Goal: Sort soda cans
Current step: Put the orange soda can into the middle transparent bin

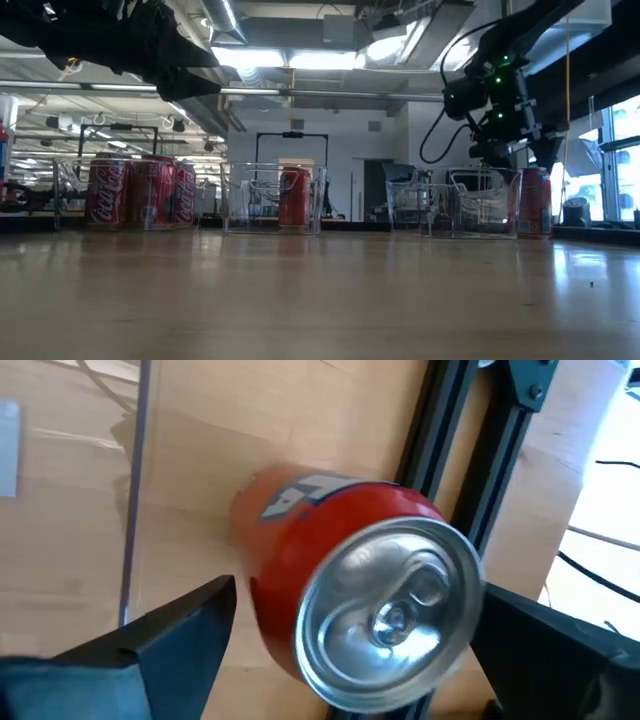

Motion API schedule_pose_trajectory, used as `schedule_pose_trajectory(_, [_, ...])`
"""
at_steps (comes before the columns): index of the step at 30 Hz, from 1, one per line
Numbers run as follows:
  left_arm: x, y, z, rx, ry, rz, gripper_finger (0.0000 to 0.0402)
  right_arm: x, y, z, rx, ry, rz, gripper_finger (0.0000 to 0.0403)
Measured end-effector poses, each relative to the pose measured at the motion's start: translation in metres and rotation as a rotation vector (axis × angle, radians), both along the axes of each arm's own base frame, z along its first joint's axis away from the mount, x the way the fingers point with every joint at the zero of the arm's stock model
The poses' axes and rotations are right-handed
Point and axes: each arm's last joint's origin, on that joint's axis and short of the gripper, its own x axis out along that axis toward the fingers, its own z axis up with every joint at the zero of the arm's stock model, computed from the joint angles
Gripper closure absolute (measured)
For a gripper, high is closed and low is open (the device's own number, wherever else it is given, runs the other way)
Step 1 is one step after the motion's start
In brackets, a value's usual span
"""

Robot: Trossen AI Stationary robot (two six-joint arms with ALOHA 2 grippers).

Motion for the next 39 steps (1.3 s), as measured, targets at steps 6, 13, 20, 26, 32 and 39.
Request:
schedule_pose_trajectory(6, [0.000, 0.000, 0.000, -0.002, 0.000, 0.000, 0.0013, 0.001, 0.000, -0.003, 0.005, -0.015, 0.025, 0.0030])
schedule_pose_trajectory(13, [0.000, 0.000, 0.000, 0.005, -0.003, 0.000, 0.0013, 0.001, 0.000, -0.002, -0.006, 0.013, 0.056, 0.0102])
schedule_pose_trajectory(20, [0.000, 0.000, 0.000, 0.006, -0.002, -0.001, 0.0013, 0.000, -0.001, -0.001, -0.020, 0.032, 0.068, 0.0117])
schedule_pose_trajectory(26, [0.000, 0.000, 0.000, 0.006, -0.002, 0.000, 0.0013, -0.001, 0.001, 0.006, -0.009, 0.042, 0.069, 0.0117])
schedule_pose_trajectory(32, [0.000, 0.000, 0.000, 0.006, -0.002, -0.001, 0.0013, 0.000, -0.003, 0.028, -0.053, 0.058, 0.055, 0.0117])
schedule_pose_trajectory(39, [0.000, 0.000, 0.000, 0.010, -0.001, -0.001, 0.0013, 0.006, -0.010, 0.072, -0.167, 0.024, 0.040, 0.0117])
